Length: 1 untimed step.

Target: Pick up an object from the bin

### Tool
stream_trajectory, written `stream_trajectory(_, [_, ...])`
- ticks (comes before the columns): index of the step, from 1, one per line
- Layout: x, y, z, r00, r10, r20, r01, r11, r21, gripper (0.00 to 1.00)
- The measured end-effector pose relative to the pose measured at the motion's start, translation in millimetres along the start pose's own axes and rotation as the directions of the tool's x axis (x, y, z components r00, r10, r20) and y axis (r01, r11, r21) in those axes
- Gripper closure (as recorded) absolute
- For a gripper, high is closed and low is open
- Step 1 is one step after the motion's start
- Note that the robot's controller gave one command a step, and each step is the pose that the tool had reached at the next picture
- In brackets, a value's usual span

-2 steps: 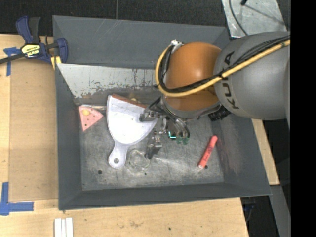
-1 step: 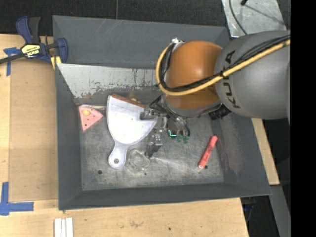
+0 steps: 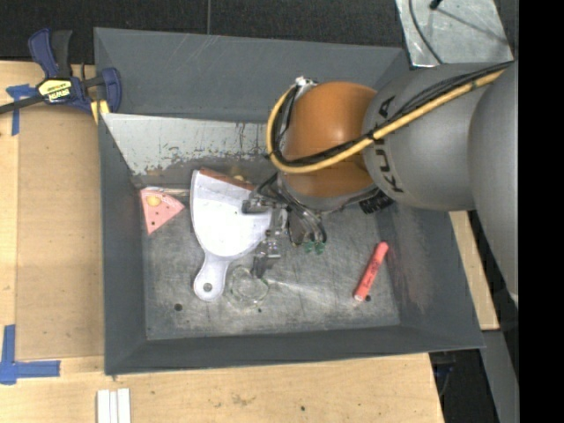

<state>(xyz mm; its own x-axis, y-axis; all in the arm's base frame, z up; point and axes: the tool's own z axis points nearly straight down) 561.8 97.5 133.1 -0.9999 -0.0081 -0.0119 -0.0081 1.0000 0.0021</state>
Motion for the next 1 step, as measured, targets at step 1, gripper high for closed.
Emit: stream_trajectory(1, [1.6, 8.4, 26.5, 0.996, 0.092, -0.012, -0.092, 0.996, 0.006, 0.00])
